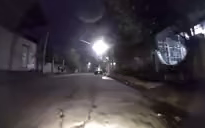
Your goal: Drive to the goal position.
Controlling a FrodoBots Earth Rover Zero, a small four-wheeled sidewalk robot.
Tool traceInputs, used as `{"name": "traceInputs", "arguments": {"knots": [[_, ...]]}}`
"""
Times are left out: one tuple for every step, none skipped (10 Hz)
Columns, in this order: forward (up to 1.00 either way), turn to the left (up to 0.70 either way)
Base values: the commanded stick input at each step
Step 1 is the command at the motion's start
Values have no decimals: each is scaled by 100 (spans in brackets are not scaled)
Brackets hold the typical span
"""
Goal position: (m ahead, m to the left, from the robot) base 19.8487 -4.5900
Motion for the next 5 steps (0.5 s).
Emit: {"name": "traceInputs", "arguments": {"knots": [[50,0],[50,0],[50,0],[50,0],[50,0]]}}
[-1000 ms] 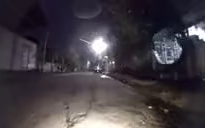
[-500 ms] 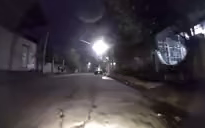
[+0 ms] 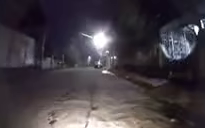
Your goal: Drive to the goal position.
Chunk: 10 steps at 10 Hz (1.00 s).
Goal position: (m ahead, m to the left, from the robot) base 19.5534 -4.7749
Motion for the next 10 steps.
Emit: {"name": "traceInputs", "arguments": {"knots": [[50,0],[50,0],[50,0],[50,0],[50,0],[50,0],[50,0],[50,0],[50,0],[50,0]]}}
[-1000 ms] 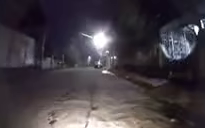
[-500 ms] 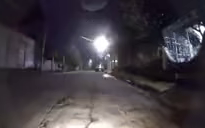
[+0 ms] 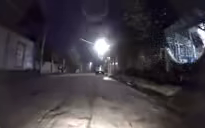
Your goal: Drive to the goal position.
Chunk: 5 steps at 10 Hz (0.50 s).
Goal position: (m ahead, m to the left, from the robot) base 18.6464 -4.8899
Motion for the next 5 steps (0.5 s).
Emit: {"name": "traceInputs", "arguments": {"knots": [[50,0],[50,0],[50,0],[50,0],[50,0]]}}
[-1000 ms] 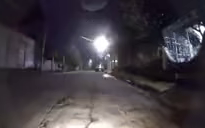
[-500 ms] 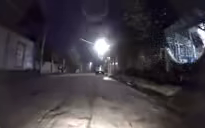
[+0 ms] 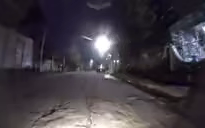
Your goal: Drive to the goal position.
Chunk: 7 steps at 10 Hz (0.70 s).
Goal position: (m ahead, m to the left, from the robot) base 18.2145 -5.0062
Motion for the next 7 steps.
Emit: {"name": "traceInputs", "arguments": {"knots": [[50,0],[50,0],[50,0],[50,0],[50,0],[50,0],[50,0]]}}
